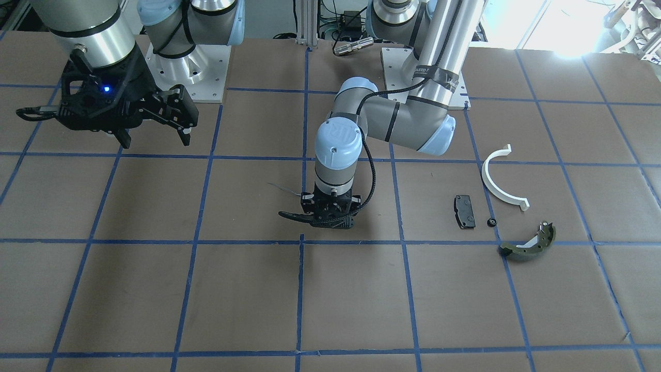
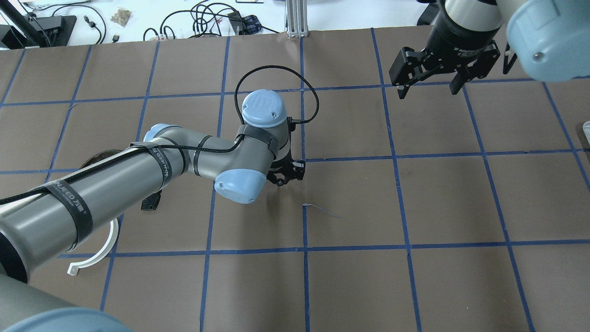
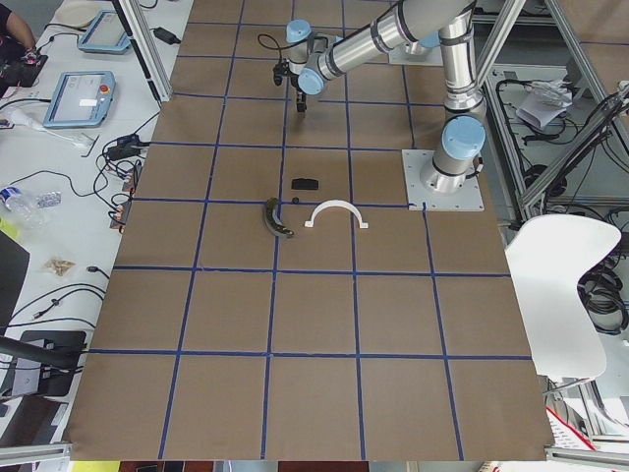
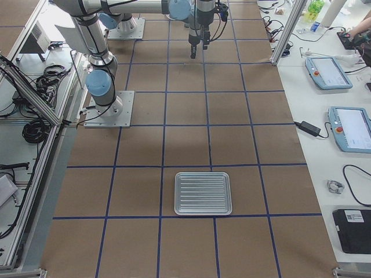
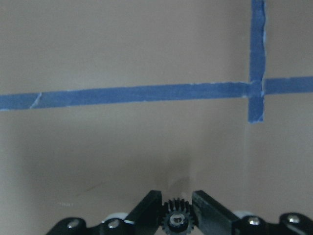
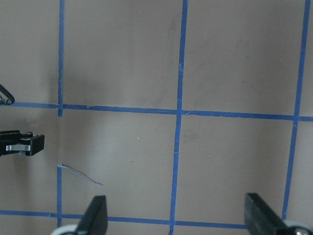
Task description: Place bearing gear from tray to pile
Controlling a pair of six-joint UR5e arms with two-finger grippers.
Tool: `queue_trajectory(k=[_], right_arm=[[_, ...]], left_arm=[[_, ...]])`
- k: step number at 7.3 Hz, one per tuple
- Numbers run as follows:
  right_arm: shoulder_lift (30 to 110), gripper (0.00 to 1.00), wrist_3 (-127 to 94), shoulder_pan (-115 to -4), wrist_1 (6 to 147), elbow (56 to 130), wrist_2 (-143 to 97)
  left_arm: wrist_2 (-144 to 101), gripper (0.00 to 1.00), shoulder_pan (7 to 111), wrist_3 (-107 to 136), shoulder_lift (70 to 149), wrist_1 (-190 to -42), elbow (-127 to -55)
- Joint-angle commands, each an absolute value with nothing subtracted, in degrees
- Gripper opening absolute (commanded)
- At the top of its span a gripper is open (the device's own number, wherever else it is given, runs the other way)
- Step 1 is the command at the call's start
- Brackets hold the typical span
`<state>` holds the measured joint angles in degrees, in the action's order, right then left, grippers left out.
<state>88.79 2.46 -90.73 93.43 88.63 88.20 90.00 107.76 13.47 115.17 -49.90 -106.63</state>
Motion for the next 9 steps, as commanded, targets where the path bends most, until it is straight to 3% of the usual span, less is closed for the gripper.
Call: queue_trajectory(k=[1,6,9], right_arm=[[89.21,1.00,0.63,-90.62,93.43,88.59,87.89],[89.30,1.00,1.23,-90.35,92.46,88.68,92.26],[89.30,1.00,1.23,-90.35,92.46,88.68,93.78]], left_arm=[[90.44,0.04,98.14,0.94,113.47,-52.45,-106.79],[91.93,0.04,73.53,-29.39,111.01,-55.63,-108.45],[95.61,0.06,66.29,-31.91,110.31,-55.20,-112.74]])
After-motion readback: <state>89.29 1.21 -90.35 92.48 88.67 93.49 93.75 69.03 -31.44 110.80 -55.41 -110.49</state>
